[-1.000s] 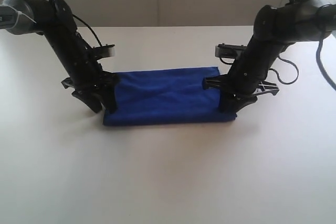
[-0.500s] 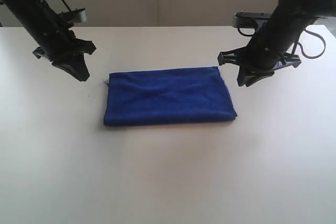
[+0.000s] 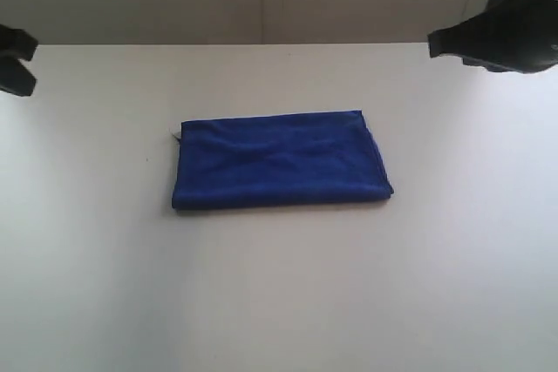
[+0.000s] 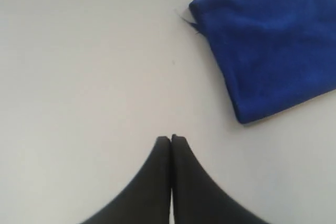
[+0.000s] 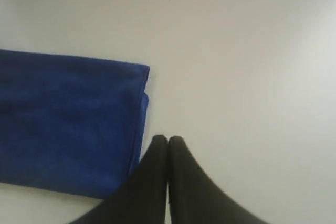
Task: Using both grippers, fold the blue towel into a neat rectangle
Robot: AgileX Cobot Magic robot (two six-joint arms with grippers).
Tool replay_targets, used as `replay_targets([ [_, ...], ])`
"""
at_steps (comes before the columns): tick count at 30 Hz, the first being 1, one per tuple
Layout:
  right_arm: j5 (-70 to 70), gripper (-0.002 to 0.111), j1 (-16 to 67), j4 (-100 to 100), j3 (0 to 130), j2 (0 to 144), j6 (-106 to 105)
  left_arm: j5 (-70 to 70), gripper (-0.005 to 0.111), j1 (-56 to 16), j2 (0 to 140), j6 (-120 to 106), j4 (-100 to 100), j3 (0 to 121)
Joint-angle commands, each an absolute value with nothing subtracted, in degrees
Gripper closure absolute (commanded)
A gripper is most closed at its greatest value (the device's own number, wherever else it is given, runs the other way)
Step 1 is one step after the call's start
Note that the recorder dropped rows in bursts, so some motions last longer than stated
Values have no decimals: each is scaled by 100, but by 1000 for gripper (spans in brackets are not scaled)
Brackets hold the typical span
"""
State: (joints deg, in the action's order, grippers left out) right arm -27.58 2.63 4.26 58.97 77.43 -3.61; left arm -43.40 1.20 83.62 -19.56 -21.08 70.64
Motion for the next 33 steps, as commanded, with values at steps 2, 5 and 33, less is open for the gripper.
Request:
replay_targets([
  [2,-1796,108,227,280,4721,6407,-429,-3726,107,337,7186,-2267,-2257,5875],
  [5,-1410,108,227,280,3986,5534,-429,-3097,107,325,6369,-2409,-2750,4987],
  [33,-274,108,227,292,2327,4139,-429,-2364,107,325,4930,-2846,-2963,3267],
])
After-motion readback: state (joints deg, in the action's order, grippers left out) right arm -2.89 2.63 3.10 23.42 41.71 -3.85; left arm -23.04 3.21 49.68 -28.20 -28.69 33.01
